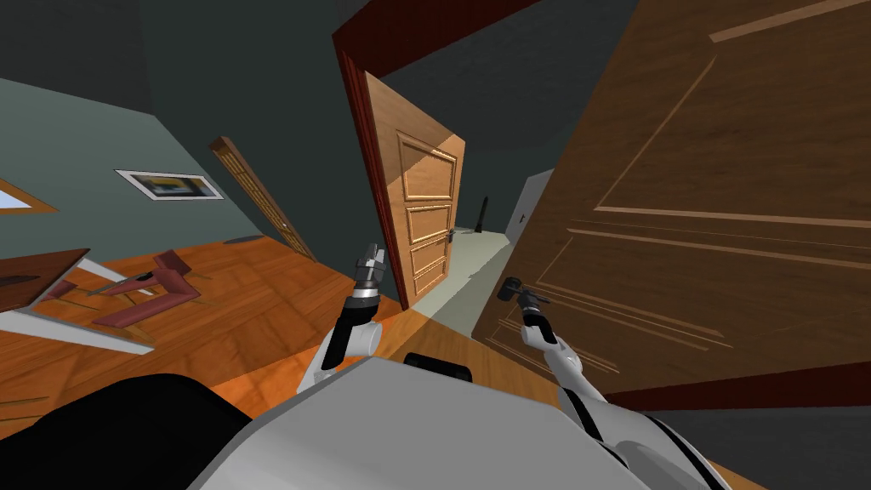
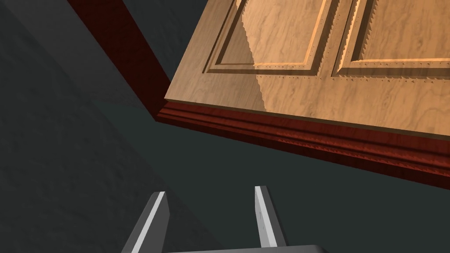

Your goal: Push the door open

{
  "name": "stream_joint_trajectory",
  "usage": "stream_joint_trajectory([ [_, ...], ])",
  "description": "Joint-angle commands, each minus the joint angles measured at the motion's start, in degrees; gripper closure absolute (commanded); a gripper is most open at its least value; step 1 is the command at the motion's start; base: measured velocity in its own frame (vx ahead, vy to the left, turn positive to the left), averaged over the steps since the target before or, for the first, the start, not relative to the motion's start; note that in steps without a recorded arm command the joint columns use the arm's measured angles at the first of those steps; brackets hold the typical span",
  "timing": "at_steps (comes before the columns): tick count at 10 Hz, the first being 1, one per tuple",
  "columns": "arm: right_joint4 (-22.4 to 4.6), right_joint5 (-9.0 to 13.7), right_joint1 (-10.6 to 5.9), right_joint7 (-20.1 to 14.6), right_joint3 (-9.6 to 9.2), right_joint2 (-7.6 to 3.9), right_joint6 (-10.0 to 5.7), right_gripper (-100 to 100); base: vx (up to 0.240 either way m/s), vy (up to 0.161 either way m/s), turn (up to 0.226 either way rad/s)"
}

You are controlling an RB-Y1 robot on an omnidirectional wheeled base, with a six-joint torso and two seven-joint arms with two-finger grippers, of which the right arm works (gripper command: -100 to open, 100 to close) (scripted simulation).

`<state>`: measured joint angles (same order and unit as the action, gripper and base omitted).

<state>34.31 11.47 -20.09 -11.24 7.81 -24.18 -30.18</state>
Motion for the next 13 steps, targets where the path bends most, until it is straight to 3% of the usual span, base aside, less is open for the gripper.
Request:
stream_joint_trajectory([
  [1, 1.26, 0.01, -0.21, 0.94, 1.83, -0.2, 0.04, 100, 0.153, -0.01, 0.003],
  [2, 1.26, 0.01, -0.21, 0.94, 1.83, -0.2, 0.04, 100, 0.087, -0.009, 0.005],
  [10, 1.21, -0.68, -1.01, 5.44, 8.89, 1.72, 0.61, 100, 0.096, -0.005, -0.006],
  [11, 1.21, -0.68, -1.01, 5.44, 8.89, 1.72, 0.61, 100, 0.068, -0.014, -0.004],
  [13, 1.19, -0.94, -1.32, 7.17, 11.6, 2.45, 0.83, 100, 0.102, -0.012, -0.005],
])
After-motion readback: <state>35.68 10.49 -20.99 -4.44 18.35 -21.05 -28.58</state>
